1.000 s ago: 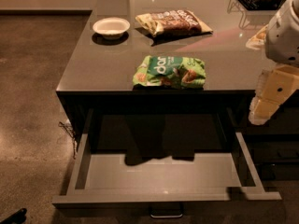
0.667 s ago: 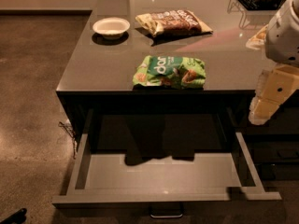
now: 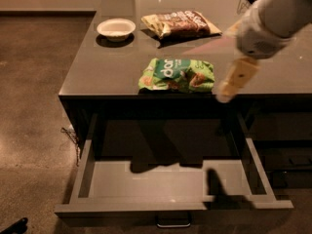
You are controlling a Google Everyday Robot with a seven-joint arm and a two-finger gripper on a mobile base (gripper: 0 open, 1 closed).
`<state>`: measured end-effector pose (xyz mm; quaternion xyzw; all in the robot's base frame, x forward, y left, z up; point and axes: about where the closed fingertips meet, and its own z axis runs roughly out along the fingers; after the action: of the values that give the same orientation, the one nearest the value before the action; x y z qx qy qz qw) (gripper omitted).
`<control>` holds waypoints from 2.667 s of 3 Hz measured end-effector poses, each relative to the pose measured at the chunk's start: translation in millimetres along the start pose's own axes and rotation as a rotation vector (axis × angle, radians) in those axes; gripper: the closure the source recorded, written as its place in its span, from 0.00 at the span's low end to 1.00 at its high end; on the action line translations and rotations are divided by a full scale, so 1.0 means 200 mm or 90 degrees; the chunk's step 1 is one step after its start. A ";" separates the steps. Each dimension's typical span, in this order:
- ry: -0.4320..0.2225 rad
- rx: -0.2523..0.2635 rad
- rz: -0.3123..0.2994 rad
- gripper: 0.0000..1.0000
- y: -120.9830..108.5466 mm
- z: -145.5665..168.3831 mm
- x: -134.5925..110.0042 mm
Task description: Place green rice chip bag into top drawer
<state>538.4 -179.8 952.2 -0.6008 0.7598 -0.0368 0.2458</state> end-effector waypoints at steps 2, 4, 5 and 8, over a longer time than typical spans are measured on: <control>-0.069 -0.008 -0.020 0.00 -0.18 0.39 -0.23; -0.098 -0.065 -0.020 0.41 -0.16 0.65 -0.33; -0.115 -0.075 -0.024 0.64 -0.12 0.62 -0.34; -0.166 -0.179 -0.093 1.00 0.37 0.21 -0.40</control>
Offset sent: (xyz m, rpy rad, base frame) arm 0.1126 0.0840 -0.0705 0.1270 -0.0103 0.1186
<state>503.1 -74.3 915.2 -0.6825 0.6734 0.1303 0.2525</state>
